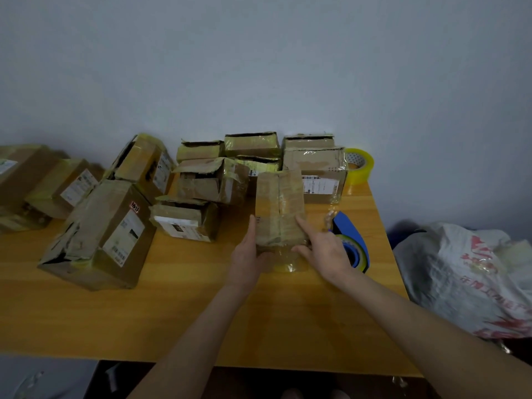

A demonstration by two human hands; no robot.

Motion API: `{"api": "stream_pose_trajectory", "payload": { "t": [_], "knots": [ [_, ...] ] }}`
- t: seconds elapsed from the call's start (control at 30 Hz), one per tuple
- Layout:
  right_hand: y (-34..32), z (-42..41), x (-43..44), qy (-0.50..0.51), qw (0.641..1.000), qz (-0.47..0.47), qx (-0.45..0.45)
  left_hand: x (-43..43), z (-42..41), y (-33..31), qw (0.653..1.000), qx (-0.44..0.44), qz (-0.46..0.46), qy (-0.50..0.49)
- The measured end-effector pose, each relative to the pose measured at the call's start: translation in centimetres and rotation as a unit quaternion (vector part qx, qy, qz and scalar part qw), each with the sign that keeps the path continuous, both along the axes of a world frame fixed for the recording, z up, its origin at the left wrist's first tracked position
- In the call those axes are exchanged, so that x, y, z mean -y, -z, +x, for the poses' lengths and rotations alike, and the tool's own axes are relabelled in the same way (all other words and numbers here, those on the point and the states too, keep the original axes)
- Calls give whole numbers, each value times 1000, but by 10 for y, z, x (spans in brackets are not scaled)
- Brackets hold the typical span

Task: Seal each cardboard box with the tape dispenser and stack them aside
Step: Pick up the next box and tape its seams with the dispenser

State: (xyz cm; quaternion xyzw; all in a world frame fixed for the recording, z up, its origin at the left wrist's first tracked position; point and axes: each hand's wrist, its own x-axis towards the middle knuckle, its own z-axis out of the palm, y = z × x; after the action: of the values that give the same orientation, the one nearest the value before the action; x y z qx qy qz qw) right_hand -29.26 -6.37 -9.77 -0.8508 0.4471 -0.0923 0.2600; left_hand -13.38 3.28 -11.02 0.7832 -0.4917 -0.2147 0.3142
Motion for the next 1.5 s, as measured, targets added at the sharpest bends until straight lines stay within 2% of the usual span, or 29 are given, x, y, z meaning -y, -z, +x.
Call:
{"api": "stream_pose_trajectory", "payload": {
  "t": [0.1,0.2,0.3,0.43,0.53,0.67,0.77,0.83,0.93,1.0,1.07,1.13,1.23,1.3,1.4,1.43,1.5],
  "knots": [
    [-2,-2,-4,51,994,59,74,-2,-1,-3,996,-89,30,0],
    [-7,14,-3,152,984,92,23,10,-10,-11,984,-149,40,-89],
    [-7,25,-3,141,986,69,-52,21,-14,-15,981,-120,70,-134],
    [-6,24,2,118,989,76,-36,23,-12,-13,986,-79,71,-130],
    [-6,16,9,85,987,133,15,18,-9,-12,991,-33,71,-107],
    [-9,11,5,82,989,118,29,13,-6,-11,991,-94,50,-78],
    [-9,18,-14,5,980,191,57,3,26,-16,994,15,72,-86],
    [-9,25,-27,-65,978,194,42,-7,59,-24,986,103,79,-106],
    [-17,36,-20,-53,989,120,67,-16,73,-38,975,189,76,-86],
    [-25,40,1,-4,994,37,103,-13,52,-39,960,252,124,-11],
    [-33,40,26,32,993,-24,114,-11,31,-34,929,321,173,63],
    [-34,41,46,22,997,-45,66,-13,30,-31,908,358,195,99],
    [-37,47,56,-45,997,-57,-28,-25,51,-36,903,359,191,141],
    [-38,55,53,-102,991,-27,-86,-33,60,-39,900,373,177,142],
    [-33,60,42,-124,980,6,-154,-40,51,-34,928,357,98,29],
    [-33,60,41,-124,977,0,-173,-41,44,-29,946,318,63,-31],
    [-38,56,43,-132,967,-1,-220,-40,28,-25,975,164,13,-152]
  ]
}}
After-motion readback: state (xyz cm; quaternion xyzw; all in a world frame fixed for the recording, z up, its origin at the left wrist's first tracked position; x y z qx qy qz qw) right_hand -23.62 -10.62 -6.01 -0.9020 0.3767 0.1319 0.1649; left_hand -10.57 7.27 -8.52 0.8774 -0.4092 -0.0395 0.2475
